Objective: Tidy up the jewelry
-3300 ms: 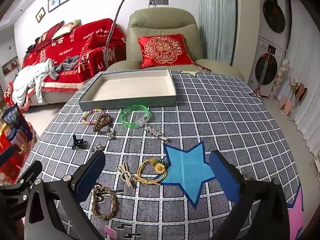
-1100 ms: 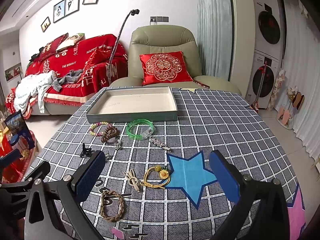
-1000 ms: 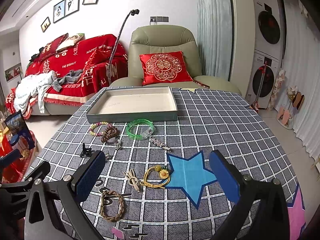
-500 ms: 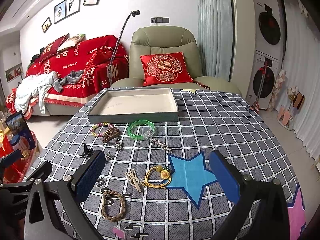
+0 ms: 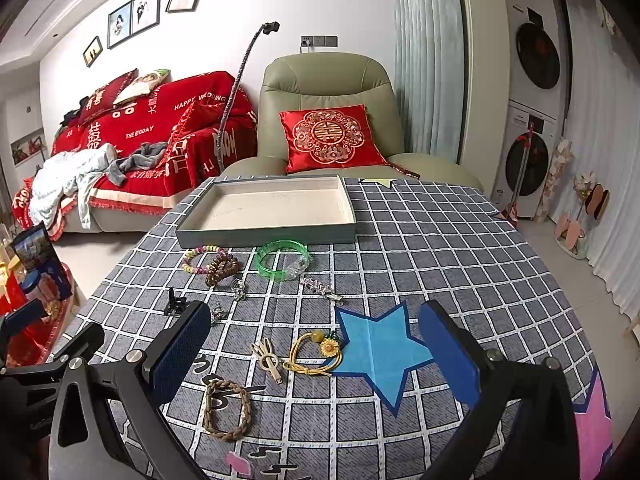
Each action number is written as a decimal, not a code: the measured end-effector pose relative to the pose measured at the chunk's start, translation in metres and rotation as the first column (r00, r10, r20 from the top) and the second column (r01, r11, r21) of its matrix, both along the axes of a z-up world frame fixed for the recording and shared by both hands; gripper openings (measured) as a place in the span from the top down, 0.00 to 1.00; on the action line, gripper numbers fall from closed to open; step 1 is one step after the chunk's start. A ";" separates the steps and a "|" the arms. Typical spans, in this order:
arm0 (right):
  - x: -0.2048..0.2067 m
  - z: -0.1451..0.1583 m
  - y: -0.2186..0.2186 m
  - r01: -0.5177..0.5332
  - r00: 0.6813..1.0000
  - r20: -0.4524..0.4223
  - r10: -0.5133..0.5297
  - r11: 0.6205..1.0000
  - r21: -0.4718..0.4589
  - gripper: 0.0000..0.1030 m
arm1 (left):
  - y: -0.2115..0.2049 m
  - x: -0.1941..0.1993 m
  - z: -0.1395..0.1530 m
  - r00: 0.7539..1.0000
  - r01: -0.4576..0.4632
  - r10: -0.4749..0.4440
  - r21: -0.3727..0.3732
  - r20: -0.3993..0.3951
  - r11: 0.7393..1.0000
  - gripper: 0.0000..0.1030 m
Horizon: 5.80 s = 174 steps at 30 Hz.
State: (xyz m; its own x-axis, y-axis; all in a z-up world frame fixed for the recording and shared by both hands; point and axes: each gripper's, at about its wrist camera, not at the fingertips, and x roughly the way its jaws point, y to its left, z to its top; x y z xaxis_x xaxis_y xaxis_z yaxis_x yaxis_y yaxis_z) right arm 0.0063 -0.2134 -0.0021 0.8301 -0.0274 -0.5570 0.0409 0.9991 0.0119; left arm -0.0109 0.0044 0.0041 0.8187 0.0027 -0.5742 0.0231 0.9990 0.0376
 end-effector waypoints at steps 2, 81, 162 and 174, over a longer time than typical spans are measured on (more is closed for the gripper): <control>-0.001 0.001 0.001 -0.001 1.000 0.000 0.001 1.000 0.000 0.00 | 0.000 0.000 0.000 1.000 0.001 -0.001 0.000 0.001 1.000 0.00; 0.093 -0.107 -0.019 0.029 0.887 -0.462 -0.001 0.998 0.052 0.00 | -0.014 0.126 -0.069 0.931 0.110 -0.117 -0.039 -0.347 0.993 0.00; 0.246 -0.009 -0.045 -0.068 0.937 -0.292 0.192 0.920 0.387 0.81 | -0.025 0.257 0.016 0.931 0.246 -0.285 -0.184 -0.227 0.951 0.54; 0.351 -0.064 -0.042 -0.020 0.916 -0.358 0.180 0.913 0.408 0.81 | -0.050 0.352 -0.046 0.918 0.162 -0.203 -0.145 -0.341 0.976 0.54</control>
State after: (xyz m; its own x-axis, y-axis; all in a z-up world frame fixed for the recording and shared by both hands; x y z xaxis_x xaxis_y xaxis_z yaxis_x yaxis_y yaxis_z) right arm 0.3570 -0.2553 -0.0660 0.5385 0.3290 -0.7757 0.0223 0.9147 0.4035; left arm 0.3413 -0.0457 -0.0422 0.5436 -0.2083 -0.8131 0.1965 0.9734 -0.1180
